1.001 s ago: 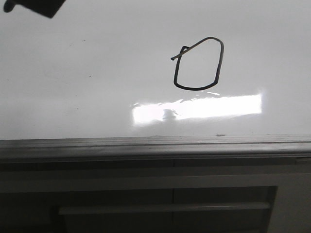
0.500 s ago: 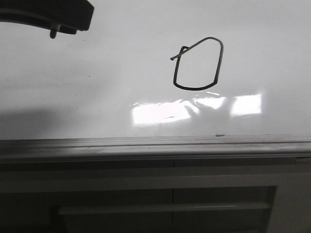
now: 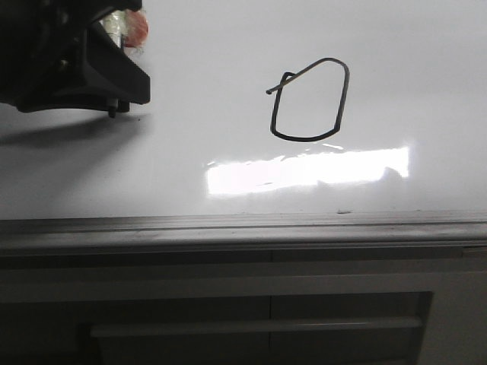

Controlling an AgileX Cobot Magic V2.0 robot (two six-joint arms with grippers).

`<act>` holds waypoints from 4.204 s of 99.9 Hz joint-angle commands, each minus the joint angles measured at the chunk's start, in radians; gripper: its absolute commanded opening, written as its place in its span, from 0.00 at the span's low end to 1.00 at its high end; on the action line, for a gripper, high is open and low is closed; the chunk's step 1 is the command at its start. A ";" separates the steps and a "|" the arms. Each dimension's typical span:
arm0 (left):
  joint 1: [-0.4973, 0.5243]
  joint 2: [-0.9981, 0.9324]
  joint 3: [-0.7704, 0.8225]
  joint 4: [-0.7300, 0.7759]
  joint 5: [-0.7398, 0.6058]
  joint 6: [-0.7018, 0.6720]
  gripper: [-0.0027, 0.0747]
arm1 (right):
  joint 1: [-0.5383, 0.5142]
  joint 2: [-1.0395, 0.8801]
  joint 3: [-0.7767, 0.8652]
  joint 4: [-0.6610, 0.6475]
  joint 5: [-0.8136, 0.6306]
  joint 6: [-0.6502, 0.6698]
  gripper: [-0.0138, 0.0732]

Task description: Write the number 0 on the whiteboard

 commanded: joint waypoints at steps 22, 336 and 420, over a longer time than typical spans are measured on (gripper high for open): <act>0.031 0.046 -0.063 -0.027 -0.020 -0.007 0.01 | -0.006 -0.003 -0.026 0.103 -0.068 0.002 0.08; 0.110 -0.619 0.089 0.576 0.342 -0.007 0.01 | -0.006 -0.423 0.476 0.091 -0.496 0.002 0.08; 0.527 -1.215 0.632 0.743 -0.025 -0.046 0.01 | -0.006 -0.423 0.476 0.091 -0.496 0.002 0.08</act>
